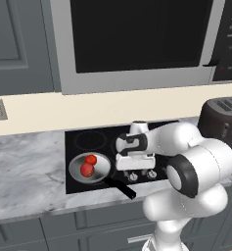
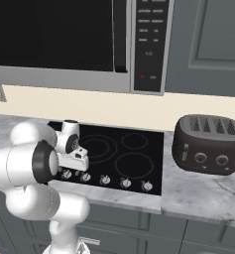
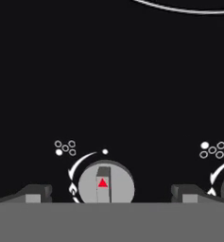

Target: Place the pan on the front left burner on the stove. Then place the tomato and the onion in the pan and turn on the front left burner.

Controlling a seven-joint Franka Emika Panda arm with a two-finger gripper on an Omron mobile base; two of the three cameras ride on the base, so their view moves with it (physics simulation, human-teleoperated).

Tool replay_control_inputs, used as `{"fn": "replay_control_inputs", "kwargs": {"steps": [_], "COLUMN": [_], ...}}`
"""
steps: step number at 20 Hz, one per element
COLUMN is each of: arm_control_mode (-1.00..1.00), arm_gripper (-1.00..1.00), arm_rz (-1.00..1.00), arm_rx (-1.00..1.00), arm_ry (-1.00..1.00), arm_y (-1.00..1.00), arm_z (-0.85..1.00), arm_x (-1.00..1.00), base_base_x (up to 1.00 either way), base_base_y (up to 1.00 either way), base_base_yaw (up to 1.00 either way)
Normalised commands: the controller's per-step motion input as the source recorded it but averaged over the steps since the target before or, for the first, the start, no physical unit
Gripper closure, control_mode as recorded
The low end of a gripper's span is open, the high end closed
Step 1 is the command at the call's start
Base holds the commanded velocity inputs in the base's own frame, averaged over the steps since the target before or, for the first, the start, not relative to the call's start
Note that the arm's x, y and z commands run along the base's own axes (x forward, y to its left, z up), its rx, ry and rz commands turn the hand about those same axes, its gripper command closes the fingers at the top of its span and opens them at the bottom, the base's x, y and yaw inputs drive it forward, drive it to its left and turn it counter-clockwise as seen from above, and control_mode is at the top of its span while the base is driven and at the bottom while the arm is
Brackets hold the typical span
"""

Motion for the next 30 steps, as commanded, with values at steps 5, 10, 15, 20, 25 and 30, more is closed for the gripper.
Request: {"fn": "replay_control_inputs", "kwargs": {"steps": [5, 10, 15, 20, 25, 30], "arm_control_mode": [-1.0, -1.0, -1.0, -1.0, -1.0, -1.0], "arm_gripper": [-1.0, -1.0, -1.0, -1.0, -1.0, -1.0], "arm_rz": [0.0, 0.0, 0.0, 0.0, 0.0, 0.0], "arm_rx": [0.0, 0.0, 0.0, 0.0, 0.0, 0.0], "arm_ry": [0.02, 0.0, 0.0, 0.0, 0.0, 0.02], "arm_y": [0.02, 0.0, 0.0, 0.0, 0.0, 0.03], "arm_z": [-0.07, -0.11, -0.13, -0.14, -0.24, -0.15], "arm_x": [0.0, 0.0, 0.0, 0.0, -0.06, -0.26], "base_base_x": [0.0, 0.0, 0.0, 0.0, 0.0, 0.0], "base_base_y": [0.0, 0.0, 0.0, 0.0, 0.0, 0.0], "base_base_yaw": [0.0, 0.0, 0.0, 0.0, 0.0, 0.0]}}
